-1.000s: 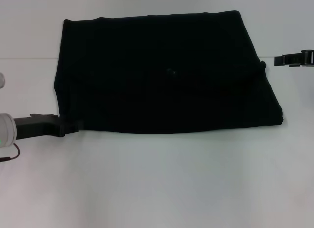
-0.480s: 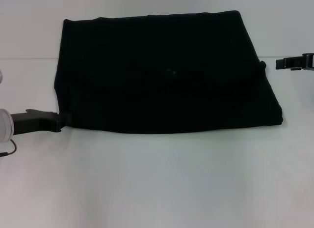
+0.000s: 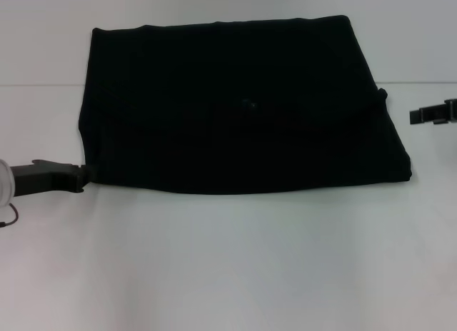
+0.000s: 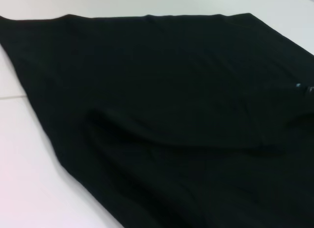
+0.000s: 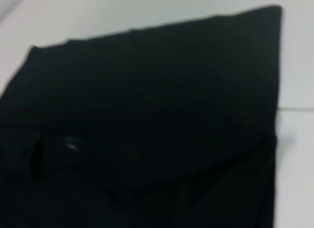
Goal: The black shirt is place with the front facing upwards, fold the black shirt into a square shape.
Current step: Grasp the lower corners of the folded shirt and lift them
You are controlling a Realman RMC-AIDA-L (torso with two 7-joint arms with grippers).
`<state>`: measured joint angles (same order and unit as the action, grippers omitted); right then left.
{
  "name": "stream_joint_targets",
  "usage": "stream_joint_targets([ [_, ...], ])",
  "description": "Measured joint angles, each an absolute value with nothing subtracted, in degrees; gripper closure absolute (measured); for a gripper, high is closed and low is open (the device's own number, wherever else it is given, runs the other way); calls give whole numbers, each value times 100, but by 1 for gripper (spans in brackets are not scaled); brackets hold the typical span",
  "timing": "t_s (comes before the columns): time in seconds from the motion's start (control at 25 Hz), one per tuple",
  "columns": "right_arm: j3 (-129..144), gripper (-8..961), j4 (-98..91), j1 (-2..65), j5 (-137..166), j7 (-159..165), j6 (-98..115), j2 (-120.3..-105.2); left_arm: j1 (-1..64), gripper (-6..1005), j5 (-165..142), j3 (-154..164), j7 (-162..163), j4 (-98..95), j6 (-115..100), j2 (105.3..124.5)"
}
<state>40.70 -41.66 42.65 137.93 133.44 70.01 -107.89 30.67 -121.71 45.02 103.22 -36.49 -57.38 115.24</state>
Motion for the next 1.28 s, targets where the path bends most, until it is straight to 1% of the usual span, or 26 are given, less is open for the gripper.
stream_joint_targets([
  [0.24, 4069, 357, -4147, 4288, 14261, 13580, 7205, -10774, 2881, 1001, -12172, 4385, 10414, -3970, -6121, 11526],
  [0.4, 4071, 357, -3995, 4307, 14347, 13589, 7247, -10780, 2878, 1000, -12173, 4224, 10381, -3981, -6258, 11507],
  [0.76, 4096, 358, -3633, 4444, 14731, 13551, 6918, -10942, 2927, 1000, -12172, 4232, 10367, -3973, -6266, 11513],
  [1.08, 4096, 358, -3582, 4472, 14735, 13548, 6798, -11002, 2927, 1001, -12172, 4237, 10356, -3941, -6262, 11513],
  [1.28, 4167, 363, -3180, 4594, 14738, 13531, 6333, -11048, 2927, 1001, -12172, 4245, 10353, -3932, -6230, 11520],
])
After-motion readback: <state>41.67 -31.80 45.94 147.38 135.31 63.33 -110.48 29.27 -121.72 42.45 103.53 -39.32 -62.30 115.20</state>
